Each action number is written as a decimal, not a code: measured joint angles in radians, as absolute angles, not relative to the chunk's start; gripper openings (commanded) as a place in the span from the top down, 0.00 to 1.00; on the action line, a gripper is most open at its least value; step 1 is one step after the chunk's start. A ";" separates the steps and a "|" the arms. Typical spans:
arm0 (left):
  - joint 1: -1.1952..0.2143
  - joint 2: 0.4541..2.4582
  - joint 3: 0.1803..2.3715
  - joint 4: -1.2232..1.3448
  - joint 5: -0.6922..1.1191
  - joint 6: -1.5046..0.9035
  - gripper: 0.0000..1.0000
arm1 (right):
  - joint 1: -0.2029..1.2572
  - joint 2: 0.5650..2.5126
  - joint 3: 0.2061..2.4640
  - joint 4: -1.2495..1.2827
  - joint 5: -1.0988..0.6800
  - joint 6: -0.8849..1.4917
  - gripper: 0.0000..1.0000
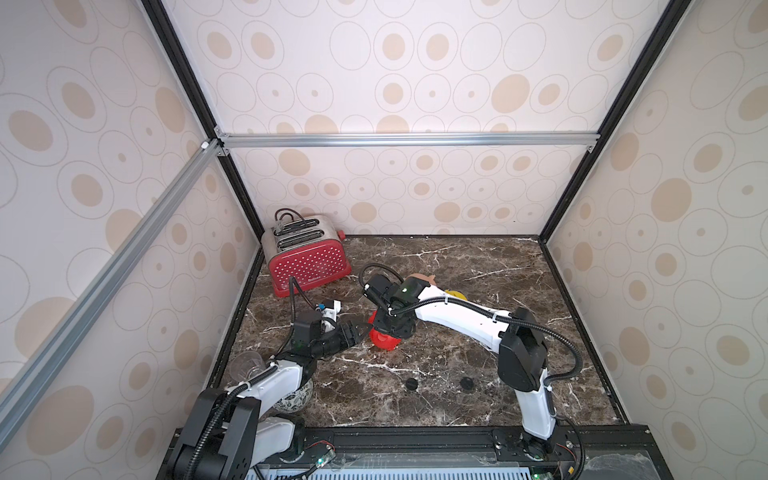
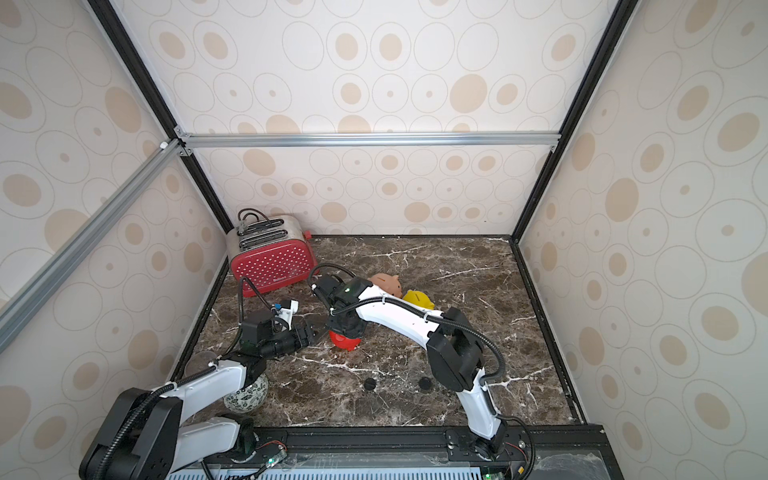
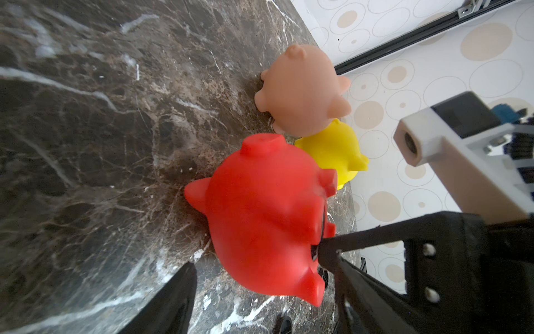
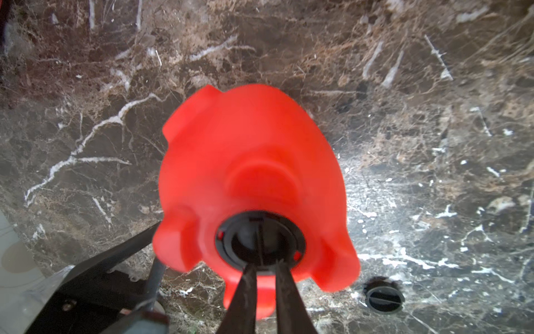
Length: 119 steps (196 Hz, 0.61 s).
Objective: Close piggy banks
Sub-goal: Screw the knob on the piggy bank.
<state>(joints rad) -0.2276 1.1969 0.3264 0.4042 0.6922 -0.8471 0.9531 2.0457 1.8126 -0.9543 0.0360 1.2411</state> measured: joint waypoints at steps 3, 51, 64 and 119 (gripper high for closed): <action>-0.228 1.196 0.326 0.403 0.692 -0.847 0.24 | 0.953 2.046 1.814 -0.956 0.035 1.240 0.84; -0.228 1.181 0.328 0.374 0.682 -0.839 0.23 | 0.953 2.046 1.848 -0.983 0.039 1.214 0.83; -0.228 1.159 0.331 0.350 0.671 -0.830 0.23 | 0.953 2.042 1.857 -0.984 0.046 1.203 0.80; -0.228 0.987 0.394 0.139 0.572 -0.762 0.19 | 0.953 1.917 1.811 -0.951 0.120 1.026 0.60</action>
